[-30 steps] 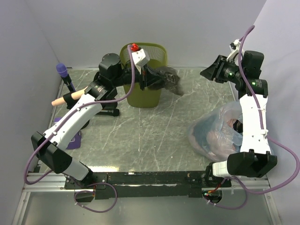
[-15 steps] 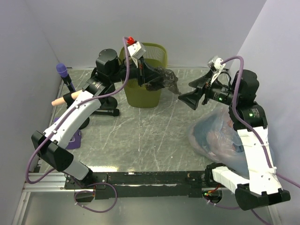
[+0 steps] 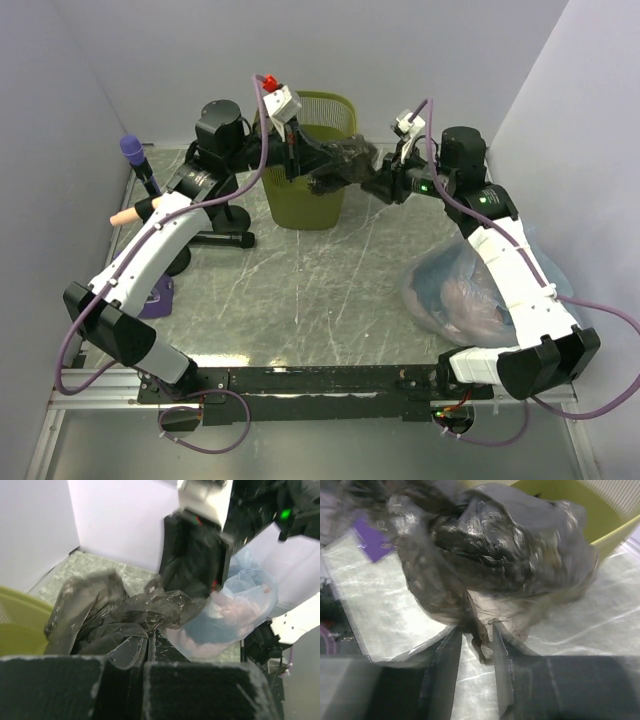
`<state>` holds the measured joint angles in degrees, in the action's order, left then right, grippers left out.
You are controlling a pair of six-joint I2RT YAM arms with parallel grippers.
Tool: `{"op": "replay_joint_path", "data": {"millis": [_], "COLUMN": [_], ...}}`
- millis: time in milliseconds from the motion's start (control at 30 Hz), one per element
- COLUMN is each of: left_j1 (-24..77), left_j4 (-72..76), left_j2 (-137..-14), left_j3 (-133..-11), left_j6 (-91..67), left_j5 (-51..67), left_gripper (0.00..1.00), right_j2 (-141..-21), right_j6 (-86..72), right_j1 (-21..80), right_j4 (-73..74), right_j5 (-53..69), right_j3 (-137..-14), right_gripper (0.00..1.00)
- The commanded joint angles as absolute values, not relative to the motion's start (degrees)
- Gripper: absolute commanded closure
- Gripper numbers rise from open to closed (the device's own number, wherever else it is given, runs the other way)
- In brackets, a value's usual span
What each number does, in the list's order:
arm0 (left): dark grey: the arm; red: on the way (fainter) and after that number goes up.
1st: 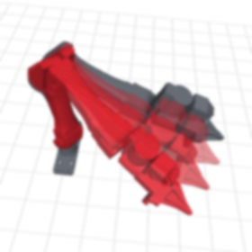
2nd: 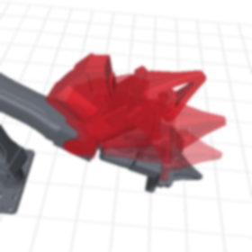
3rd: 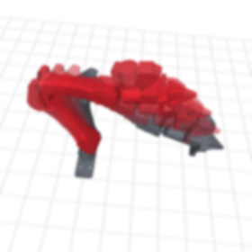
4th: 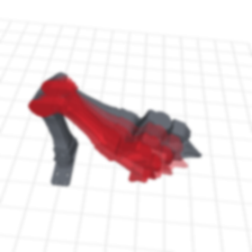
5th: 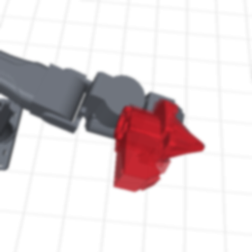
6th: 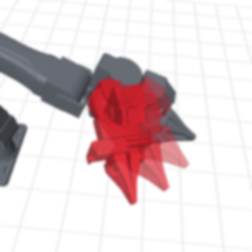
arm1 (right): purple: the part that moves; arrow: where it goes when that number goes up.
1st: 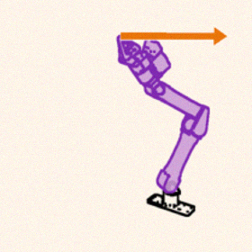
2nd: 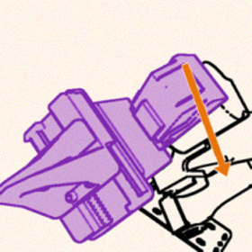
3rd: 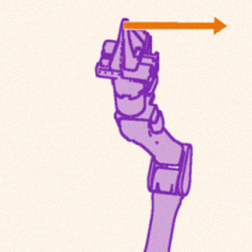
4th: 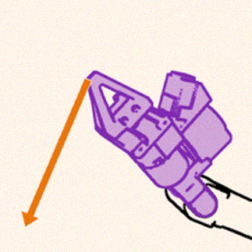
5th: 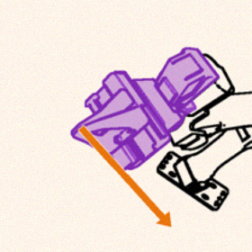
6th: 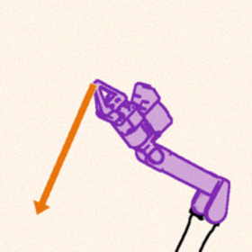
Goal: Put the trash bags into the trash bin
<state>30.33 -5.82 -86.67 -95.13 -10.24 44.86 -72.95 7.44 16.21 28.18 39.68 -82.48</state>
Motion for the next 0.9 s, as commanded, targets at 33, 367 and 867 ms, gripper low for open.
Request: {"op": "replay_joint_path", "data": {"millis": [33,367,867], "left_j1": [27.3,21.8,27.9], "left_j4": [-9.7,-9.4,-8.1], "left_j2": [-81.4,-80.3,-76.7], "left_j3": [-94.8,-92.0,-73.6], "left_j6": [-5.4,-3.4,-4.5], "left_j5": [44.7,40.8,40.9], "left_gripper": [0.99,0.95,0.3], "right_j2": [-71.4,-67.3,-68.7], "right_j6": [10.4,10.8,-11.0], "right_j1": [14.2,6.7,4.7], "right_j4": [26.2,34.9,25.4], "right_j5": [37.3,44.0,48.2], "right_j3": [-89.3,-90.1,-92.5], "right_gripper": [0.95,1.0,1.0]}}
